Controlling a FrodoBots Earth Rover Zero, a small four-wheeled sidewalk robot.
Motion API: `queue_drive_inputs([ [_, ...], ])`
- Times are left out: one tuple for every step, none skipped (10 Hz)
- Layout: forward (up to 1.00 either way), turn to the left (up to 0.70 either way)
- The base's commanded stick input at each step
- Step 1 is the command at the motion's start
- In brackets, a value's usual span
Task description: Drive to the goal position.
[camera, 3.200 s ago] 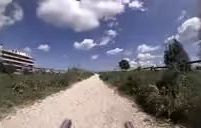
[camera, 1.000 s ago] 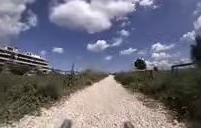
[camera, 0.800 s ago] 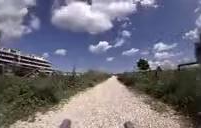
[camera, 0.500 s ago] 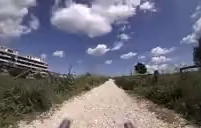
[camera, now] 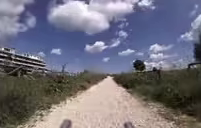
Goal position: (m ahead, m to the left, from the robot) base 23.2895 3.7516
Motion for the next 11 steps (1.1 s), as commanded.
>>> queue_drive_inputs([
  [0.85, 0.0],
  [0.85, -0.01],
  [0.85, -0.09],
  [0.85, -0.17],
  [0.85, -0.02],
  [0.85, 0.0],
  [0.85, -0.1],
  [0.85, -0.31],
  [0.85, -0.1],
  [0.85, 0.0],
  [0.85, 0.0],
])
